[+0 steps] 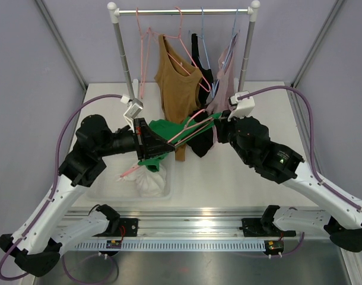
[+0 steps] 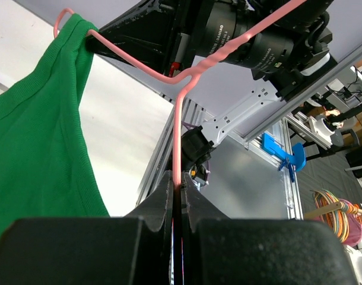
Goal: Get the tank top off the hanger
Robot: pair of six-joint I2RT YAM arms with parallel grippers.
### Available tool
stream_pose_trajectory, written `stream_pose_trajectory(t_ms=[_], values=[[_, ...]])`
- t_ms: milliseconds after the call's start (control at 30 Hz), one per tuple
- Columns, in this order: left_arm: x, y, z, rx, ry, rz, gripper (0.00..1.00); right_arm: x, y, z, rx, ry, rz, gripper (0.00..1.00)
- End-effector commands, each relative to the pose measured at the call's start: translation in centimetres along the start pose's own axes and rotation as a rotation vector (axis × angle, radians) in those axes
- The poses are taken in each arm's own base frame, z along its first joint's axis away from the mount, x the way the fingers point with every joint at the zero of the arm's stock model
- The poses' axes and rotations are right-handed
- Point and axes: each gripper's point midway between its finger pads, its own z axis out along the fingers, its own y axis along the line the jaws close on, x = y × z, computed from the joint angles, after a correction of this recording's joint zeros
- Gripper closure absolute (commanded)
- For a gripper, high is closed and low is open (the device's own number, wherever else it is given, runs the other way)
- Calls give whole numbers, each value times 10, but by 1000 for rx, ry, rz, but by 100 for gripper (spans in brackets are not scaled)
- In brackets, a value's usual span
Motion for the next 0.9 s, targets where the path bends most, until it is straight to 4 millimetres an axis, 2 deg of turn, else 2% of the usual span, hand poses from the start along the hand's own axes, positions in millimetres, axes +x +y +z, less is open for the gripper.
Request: stream_pose_trajectory(t_ms=[0, 133, 267, 300, 367, 400, 467, 500, 600, 633, 667, 733, 767, 867], values=[[-27, -34, -2, 118, -61, 94, 100, -16, -14, -4, 32, -59, 43, 100], [-36, -42, -1, 135, -60, 102, 100, -25, -27, -9, 55, -89, 44, 100], [-53, -51, 3, 160, -71, 123, 100, -44, -43, -19, 115, -134, 45, 100], [-63, -63, 0, 185, -81, 143, 100, -49, -47, -21, 125, -146, 42, 100], [-71, -62, 9, 194, -70, 126, 100, -57, -60, -28, 182, -161, 22, 100], [-80, -75, 8, 230, -78, 148, 100, -68, -65, -33, 200, -182, 25, 100], [-86, -74, 20, 242, -67, 125, 100, -84, -81, -45, 269, -207, 13, 100], [-91, -84, 22, 270, -71, 136, 100, -89, -87, -49, 292, -217, 8, 100], [-96, -94, 38, 299, -65, 128, 100, -110, -109, -65, 388, -248, -18, 100], [-97, -94, 44, 300, -64, 127, 100, -112, -116, -70, 418, -242, -28, 100], [-95, -92, 52, 292, -61, 115, 100, -125, -122, -80, 444, -263, -11, 100], [-94, -91, 60, 284, -60, 107, 100, -126, -131, -83, 502, -235, -37, 100], [-93, -88, 64, 267, -66, 100, 100, -136, -134, -91, 514, -248, -24, 100], [-84, -75, 72, 227, -65, 85, 100, -138, -142, -91, 568, -215, -58, 100]])
